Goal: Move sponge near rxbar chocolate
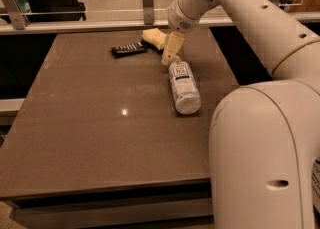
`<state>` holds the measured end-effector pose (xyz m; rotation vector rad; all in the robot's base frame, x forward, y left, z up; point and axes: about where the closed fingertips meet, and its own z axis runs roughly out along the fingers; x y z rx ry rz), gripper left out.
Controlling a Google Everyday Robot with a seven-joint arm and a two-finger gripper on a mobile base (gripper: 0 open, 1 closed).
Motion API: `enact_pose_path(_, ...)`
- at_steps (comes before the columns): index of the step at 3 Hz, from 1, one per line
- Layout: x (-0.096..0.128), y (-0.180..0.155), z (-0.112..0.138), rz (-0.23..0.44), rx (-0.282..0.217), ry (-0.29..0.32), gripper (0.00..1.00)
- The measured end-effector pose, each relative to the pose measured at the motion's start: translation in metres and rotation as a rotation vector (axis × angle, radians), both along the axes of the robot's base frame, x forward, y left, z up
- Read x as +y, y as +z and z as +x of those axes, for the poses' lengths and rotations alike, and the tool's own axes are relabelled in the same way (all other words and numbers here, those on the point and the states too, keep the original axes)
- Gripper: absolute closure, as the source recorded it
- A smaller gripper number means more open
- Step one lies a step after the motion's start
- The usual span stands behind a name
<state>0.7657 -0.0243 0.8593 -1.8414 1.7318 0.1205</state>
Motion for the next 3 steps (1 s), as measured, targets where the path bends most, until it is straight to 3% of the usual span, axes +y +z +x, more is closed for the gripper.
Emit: enact_pose_path(3,-0.030,0.067,-0.017,0.165,-0.092,-0.037,0.00)
